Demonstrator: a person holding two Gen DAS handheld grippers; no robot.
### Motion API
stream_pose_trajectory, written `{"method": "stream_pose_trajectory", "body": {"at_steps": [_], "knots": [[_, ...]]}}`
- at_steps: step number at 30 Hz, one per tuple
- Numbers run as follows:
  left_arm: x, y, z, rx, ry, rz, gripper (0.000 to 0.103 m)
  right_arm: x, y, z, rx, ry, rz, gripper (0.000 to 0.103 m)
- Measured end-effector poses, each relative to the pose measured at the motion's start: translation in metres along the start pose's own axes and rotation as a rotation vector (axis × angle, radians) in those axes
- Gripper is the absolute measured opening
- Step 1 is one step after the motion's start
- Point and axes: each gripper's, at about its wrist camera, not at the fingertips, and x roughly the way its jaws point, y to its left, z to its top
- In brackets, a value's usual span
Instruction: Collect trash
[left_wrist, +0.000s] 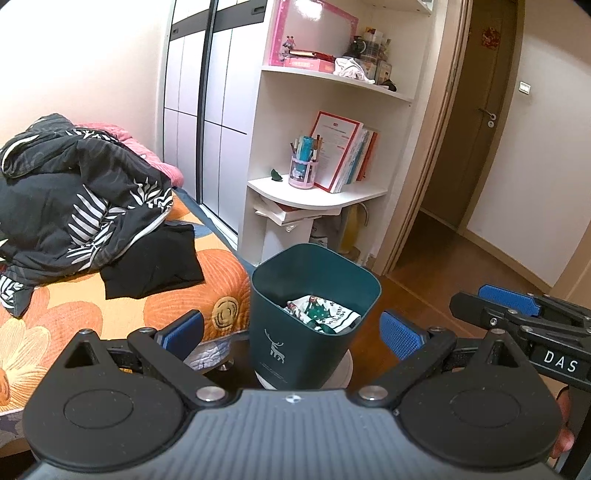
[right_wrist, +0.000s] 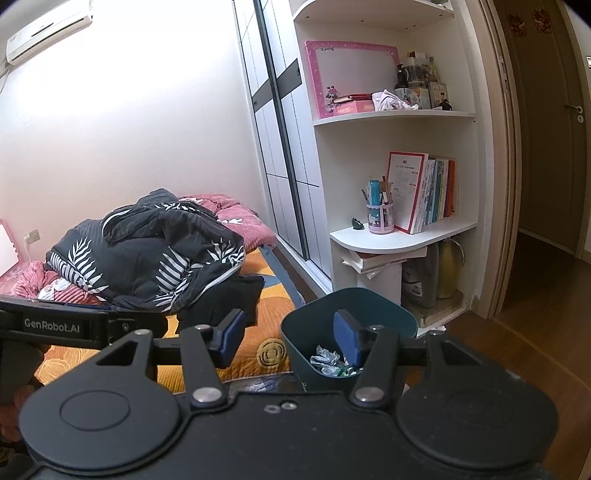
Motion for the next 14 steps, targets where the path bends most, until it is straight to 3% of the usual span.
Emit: {"method": "stream_pose_trajectory", "body": {"at_steps": [14], "knots": [[0.0006,0.0042,-0.0091,-0.013,0.007,-0.004,0.102,0.0058,0.0104,-0.0048,-0.028,0.026,0.013,0.054]]}}
